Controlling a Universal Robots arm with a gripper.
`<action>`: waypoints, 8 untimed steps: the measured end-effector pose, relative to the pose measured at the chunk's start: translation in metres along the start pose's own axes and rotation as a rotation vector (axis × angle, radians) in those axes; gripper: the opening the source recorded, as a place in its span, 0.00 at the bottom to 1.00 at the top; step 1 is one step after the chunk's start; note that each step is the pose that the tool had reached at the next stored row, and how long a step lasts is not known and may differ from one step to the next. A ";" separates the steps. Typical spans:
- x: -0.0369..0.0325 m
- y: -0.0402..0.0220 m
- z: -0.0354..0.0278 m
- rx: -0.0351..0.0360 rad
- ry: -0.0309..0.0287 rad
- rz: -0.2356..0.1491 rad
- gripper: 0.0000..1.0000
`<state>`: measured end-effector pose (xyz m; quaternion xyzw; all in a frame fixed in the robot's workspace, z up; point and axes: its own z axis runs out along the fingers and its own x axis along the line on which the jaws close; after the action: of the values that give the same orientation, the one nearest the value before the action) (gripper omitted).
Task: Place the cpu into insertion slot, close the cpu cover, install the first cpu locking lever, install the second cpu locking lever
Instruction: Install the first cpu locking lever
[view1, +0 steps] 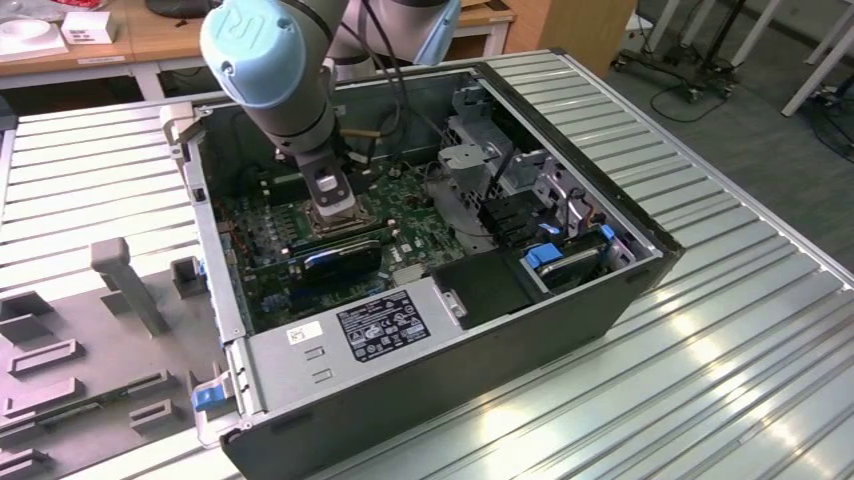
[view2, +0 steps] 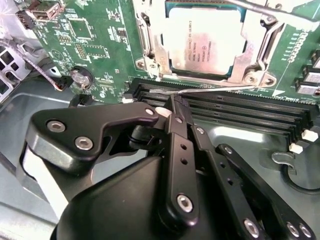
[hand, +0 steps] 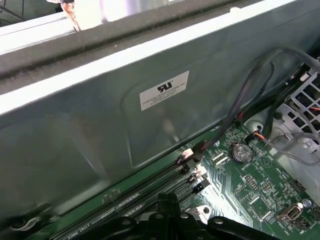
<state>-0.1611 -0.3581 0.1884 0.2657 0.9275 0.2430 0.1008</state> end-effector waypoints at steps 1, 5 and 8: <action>-0.0001 -0.0005 0.0006 0.0000 -0.0002 0.000 0.11; -0.0003 -0.0024 0.0026 0.0002 -0.0008 0.002 0.11; -0.0004 -0.0037 0.0043 0.0003 -0.0014 0.002 0.11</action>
<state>-0.1611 -0.3594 0.1829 0.2670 0.9271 0.2428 0.1011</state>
